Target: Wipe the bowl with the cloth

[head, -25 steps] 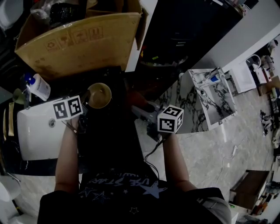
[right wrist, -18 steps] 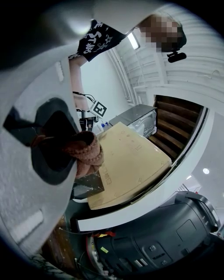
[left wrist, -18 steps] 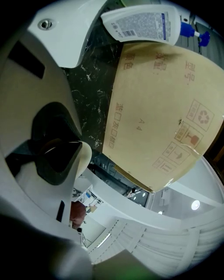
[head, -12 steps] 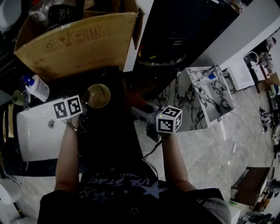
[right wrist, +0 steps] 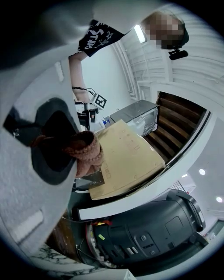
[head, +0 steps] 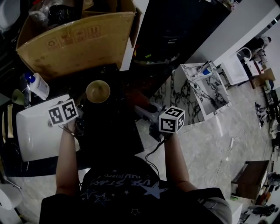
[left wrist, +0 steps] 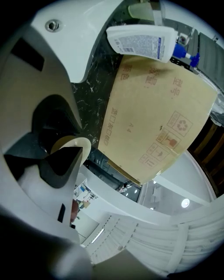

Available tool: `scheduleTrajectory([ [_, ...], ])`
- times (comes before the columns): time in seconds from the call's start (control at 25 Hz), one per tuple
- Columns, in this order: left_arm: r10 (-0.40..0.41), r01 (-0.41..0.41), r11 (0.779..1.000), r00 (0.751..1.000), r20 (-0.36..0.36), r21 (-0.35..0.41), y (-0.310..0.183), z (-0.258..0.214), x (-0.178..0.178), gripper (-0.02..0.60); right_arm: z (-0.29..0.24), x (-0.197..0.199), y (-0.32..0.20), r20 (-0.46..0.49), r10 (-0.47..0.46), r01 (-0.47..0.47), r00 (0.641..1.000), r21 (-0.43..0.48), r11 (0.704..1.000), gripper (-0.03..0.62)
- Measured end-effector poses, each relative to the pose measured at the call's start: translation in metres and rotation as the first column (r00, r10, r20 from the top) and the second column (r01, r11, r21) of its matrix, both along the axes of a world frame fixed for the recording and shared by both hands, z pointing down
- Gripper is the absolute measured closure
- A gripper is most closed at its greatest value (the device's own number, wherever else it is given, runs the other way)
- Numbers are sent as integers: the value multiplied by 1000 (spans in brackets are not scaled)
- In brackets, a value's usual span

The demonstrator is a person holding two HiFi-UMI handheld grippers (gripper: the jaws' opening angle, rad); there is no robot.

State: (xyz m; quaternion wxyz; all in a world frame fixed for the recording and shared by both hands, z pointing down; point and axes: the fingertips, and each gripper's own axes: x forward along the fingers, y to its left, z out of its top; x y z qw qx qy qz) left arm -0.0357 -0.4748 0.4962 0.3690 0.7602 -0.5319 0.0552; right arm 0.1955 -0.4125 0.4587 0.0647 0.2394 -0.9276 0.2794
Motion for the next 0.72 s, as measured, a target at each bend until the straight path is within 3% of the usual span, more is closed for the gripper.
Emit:
scheduleTrajectory([
  [0.4, 144, -143, 990, 988, -60, 14, 72, -7, -13, 503, -16, -34, 60, -35, 108, -106, 994, 43, 993, 546],
  [0.6, 253, -254, 967, 962, -102, 6, 117, -5, -11, 503, -15, -59, 108, -77, 152, -147, 985, 63, 987, 546],
  [0.72, 310, -308, 951, 947, -85, 27, 141, -7, -12, 503, -14, -69, 136, -108, 189, -181, 976, 75, 981, 546],
])
